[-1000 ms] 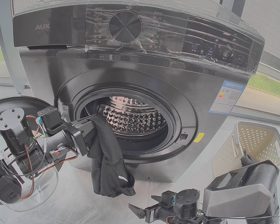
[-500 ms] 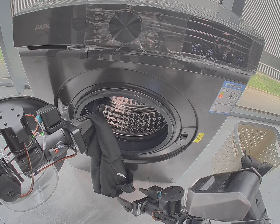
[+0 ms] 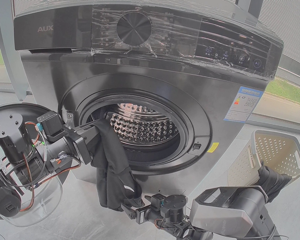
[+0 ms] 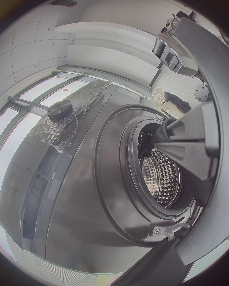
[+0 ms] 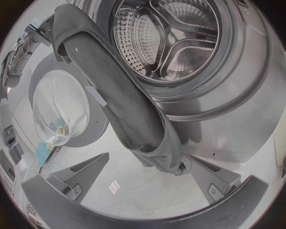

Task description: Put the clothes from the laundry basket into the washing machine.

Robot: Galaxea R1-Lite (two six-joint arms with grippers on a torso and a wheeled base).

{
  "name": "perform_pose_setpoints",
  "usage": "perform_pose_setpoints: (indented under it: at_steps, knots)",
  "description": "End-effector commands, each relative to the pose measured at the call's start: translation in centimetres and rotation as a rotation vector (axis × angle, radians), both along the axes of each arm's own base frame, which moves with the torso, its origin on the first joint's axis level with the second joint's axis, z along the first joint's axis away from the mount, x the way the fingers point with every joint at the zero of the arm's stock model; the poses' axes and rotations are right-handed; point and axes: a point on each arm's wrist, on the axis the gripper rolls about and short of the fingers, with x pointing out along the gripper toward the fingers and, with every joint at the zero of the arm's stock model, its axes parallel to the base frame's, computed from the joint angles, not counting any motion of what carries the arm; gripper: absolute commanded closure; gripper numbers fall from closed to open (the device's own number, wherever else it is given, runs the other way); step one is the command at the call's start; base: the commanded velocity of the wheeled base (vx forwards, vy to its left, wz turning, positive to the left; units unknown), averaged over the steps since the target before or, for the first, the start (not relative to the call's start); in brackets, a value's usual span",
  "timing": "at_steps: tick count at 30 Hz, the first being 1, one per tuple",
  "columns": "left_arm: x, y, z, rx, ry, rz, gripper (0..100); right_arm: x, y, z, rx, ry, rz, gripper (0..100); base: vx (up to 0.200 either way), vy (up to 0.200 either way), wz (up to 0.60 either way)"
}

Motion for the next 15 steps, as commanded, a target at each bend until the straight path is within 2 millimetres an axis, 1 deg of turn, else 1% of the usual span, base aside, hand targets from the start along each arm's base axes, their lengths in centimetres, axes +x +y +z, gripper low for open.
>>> perform_pose_setpoints:
  at_steps: [1,3,4,9,13,15]
  knots:
    - [-0.25,0.11,0.34,-0.006,-0.011,0.0,100,0.77,0.64,-0.13,0.017,-0.015,-0.003,0,0.0,0.0,0.0]
    - [-0.42,0.23,0.34,-0.006,-0.009,0.0,100,1.02,0.86,-0.25,0.025,-0.026,-0.009,0,0.0,0.0,0.0]
    - [-0.42,0.23,0.34,-0.006,-0.009,0.0,100,1.28,1.0,-0.25,0.035,-0.04,-0.018,100,0.0,0.0,0.0]
    - [-0.58,0.31,0.17,-0.003,-0.002,0.0,100,1.59,0.99,-0.03,0.053,-0.061,-0.03,100,0.0,0.0,0.0]
    - [-0.72,0.37,0.02,-0.003,0.007,-0.001,100,1.09,0.34,0.39,0.05,-0.06,-0.037,100,0.0,0.0,0.0]
    - [-0.72,0.37,0.02,-0.003,0.007,-0.001,100,1.09,0.34,0.39,0.05,-0.06,-0.037,100,0.0,0.0,0.0]
